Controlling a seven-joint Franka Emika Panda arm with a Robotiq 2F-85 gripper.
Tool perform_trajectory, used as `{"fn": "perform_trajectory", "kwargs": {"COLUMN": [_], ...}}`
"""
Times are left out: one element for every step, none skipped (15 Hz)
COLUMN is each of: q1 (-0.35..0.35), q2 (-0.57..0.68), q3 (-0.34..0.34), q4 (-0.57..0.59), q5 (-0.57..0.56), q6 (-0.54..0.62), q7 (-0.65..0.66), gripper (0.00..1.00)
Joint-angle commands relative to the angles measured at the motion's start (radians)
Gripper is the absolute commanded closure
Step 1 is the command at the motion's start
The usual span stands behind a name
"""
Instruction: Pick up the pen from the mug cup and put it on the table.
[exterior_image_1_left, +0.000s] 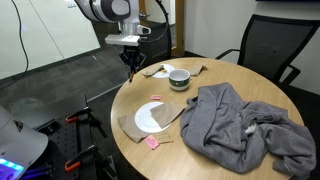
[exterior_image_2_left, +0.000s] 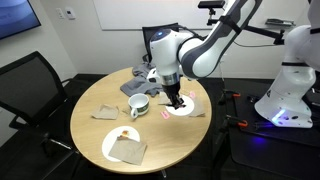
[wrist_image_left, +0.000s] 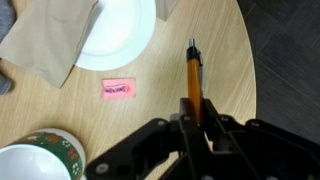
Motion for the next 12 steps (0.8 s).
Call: {"fn": "perform_trajectory", "kwargs": {"q1": [0.007,0.007,0.007,0.007,0.006,0.006,0.004,0.001,0.0,-0.001,-0.002,-0.003], "q2": [-0.01,-0.004,0.003,0.011,0.019,0.027,0.038,0.048,0.059,0.07,0.082,0.093], "q3": [0.011,0.016,0.021,0.029,0.034,0.04,0.045,0.05,0.056,0.06,0.067,0.069], "q4": [-0.046,-0.047,-0.049,-0.051,-0.053,-0.052,-0.053,-0.054,-0.055,-0.058,-0.061,-0.064], "q5": [-0.031,-0.029,-0.029,-0.026,-0.024,-0.023,-0.02,-0.015,-0.008,-0.007,-0.002,-0.005], "q6": [0.025,0.022,0.022,0.022,0.027,0.026,0.032,0.041,0.045,0.055,0.063,0.073], "q7": [-0.017,-0.027,-0.035,-0.047,-0.061,-0.071,-0.085,-0.095,-0.102,-0.107,-0.117,-0.121], "gripper": [0.96,0.96,0.96,0.96,0.96,0.96,0.96,0.96,0.96,0.96,0.96,0.96]}}
